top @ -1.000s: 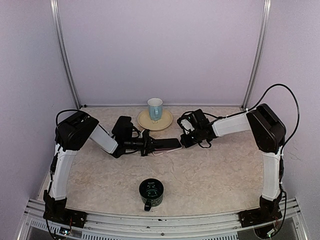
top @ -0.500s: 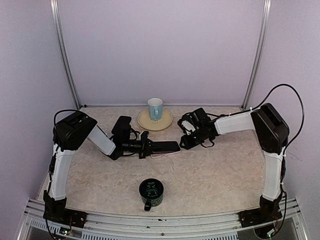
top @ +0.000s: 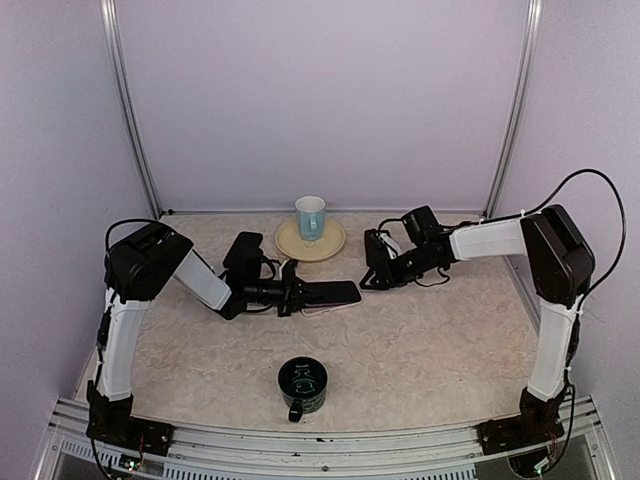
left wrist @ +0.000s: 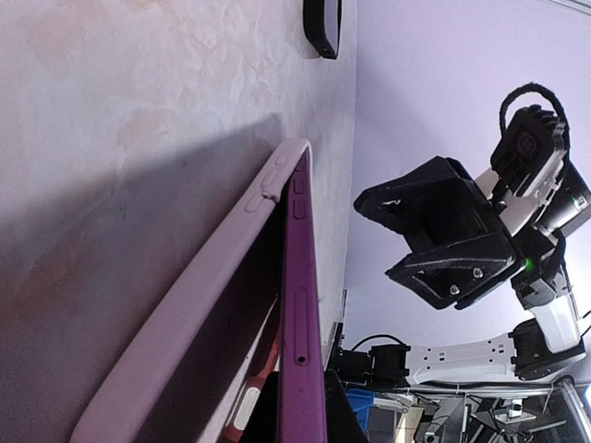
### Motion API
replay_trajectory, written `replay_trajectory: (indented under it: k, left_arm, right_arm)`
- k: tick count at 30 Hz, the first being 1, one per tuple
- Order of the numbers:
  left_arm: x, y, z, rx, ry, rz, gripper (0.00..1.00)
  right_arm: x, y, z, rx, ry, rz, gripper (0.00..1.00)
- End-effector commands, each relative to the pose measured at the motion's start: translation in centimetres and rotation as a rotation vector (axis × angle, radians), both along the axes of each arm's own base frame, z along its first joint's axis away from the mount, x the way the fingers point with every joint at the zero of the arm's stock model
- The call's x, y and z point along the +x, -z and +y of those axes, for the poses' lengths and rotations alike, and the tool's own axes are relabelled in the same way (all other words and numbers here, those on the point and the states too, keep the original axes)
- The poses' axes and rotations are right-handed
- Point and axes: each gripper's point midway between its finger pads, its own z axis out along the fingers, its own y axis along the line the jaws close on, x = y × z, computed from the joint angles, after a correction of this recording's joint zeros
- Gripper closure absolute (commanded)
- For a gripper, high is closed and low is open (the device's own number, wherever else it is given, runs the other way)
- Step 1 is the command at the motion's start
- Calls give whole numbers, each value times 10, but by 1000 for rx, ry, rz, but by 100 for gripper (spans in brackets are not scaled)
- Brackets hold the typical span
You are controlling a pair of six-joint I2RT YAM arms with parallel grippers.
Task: Put the phone into the phone case
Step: Install the phone on the phone case.
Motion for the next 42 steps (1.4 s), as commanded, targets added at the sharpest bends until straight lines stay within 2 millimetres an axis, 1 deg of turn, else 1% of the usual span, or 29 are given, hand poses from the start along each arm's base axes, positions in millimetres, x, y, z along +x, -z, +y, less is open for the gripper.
replay_trajectory:
  k: [1,6,15,21,28,37,42]
  left_arm:
    - [4,-38,-2,-54,9,-125,100]
    - [2,-55,-4,-96,24,-170,100]
    - [-4,-76,-5,-149,44,-198,100]
    - [-11,-85,-8,-166,70,-216,100]
    - [-17,-93,-11,-178,94,-240,100]
    - [-23,-108,-14,-204,117,-289,100]
    - [-25,-111,-16,-208,126,-300,100]
  right_arm:
    - [-10,-23,5,142,-43,56,53]
    - [-10,-25,6,183,-50,82,51]
    - [-8,-29,8,209,-52,93,49]
    - [-4,-25,9,231,-46,124,49]
    - [-5,-34,14,294,-72,156,48]
    - [-3,-33,14,317,-71,187,46]
    - [1,-37,12,324,-54,179,46]
